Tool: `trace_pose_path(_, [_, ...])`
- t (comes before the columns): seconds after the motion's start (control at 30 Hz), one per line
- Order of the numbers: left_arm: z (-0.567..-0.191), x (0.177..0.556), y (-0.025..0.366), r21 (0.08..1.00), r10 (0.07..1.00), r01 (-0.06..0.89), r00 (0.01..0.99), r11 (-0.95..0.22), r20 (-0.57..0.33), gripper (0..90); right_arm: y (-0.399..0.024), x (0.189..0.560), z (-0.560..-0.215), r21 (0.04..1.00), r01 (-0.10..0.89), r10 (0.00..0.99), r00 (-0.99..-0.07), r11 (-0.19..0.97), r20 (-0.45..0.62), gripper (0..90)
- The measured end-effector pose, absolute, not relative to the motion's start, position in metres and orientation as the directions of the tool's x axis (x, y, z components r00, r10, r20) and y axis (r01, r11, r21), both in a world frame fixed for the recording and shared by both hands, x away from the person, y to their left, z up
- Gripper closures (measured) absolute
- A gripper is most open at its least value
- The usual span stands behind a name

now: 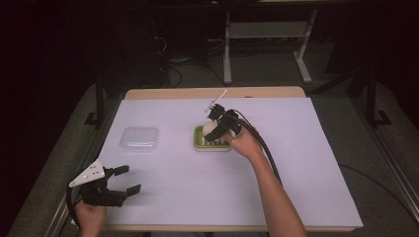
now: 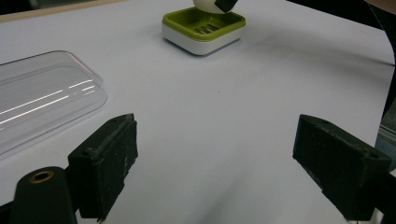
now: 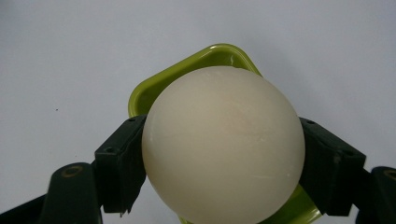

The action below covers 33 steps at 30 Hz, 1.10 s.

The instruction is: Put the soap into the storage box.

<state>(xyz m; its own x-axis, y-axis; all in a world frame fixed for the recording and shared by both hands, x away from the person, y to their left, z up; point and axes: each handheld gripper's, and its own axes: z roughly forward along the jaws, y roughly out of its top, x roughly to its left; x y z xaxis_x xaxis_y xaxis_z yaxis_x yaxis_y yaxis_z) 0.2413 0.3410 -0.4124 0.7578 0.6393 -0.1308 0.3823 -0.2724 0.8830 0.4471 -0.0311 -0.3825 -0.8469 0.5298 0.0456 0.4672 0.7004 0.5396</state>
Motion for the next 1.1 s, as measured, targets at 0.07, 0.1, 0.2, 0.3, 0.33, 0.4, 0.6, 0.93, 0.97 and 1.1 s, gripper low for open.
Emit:
trace_pose_path(0.07, [-0.412, 0.241, 0.341, 0.883, 0.639, 0.382, 0.758, -0.273, -0.131, 13.2, -0.031, 0.448, -0.383, 0.538, 0.471, 0.533, -0.845, 0.7, 0.046, 23.6])
trace_pose_path(0.1, [-0.412, 0.241, 0.341, 0.883, 0.638, 0.381, 0.759, -0.273, -0.13, 13.2, -0.03, 0.448, -0.384, 0.537, 0.47, 0.532, -0.846, 0.701, 0.047, 23.6])
trace_pose_path(0.2, [-0.412, 0.241, 0.341, 0.883, 0.638, 0.381, 0.759, -0.274, -0.129, 13.2, -0.029, 0.448, -0.385, 0.533, 0.471, 0.533, -0.845, 0.703, 0.045, 23.6])
trace_pose_path(0.3, [-0.412, 0.241, 0.341, 0.882, 0.639, 0.383, 0.758, -0.274, -0.131, 13.2, -0.029, 0.449, -0.385, 0.532, 0.469, 0.532, -0.846, 0.705, 0.041, 23.6])
trace_pose_path(0.33, [-0.412, 0.241, 0.341, 0.882, 0.637, 0.382, 0.759, -0.274, -0.131, 13.2, -0.029, 0.449, -0.386, 0.533, 0.469, 0.531, -0.846, 0.705, 0.043, 23.6])
trace_pose_path(0.4, [-0.412, 0.241, 0.34, 0.882, 0.637, 0.383, 0.76, -0.273, -0.132, 13.2, -0.029, 0.449, -0.387, 0.525, 0.476, 0.535, -0.844, 0.705, 0.046, 23.6])
trace_pose_path(0.6, [-0.412, 0.242, 0.341, 0.882, 0.636, 0.381, 0.761, -0.276, -0.129, 13.2, -0.028, 0.451, -0.391, 0.516, 0.478, 0.537, -0.843, 0.711, 0.041, 23.6])
trace_pose_path(0.93, [-0.412, 0.242, 0.341, 0.882, 0.636, 0.382, 0.761, -0.275, -0.131, 13.2, -0.026, 0.453, -0.399, 0.502, 0.485, 0.539, -0.841, 0.716, 0.044, 23.6])
trace_pose_path(0.97, [-0.412, 0.242, 0.341, 0.882, 0.635, 0.382, 0.761, -0.276, -0.131, 13.2, -0.026, 0.454, -0.399, 0.499, 0.489, 0.542, -0.839, 0.716, 0.046, 23.6])
trace_pose_path(1.1, [-0.412, 0.242, 0.341, 0.882, 0.634, 0.382, 0.762, -0.274, -0.133, 13.2, -0.028, 0.455, -0.4, 0.499, 0.497, 0.551, -0.833, 0.71, 0.046, 23.6])
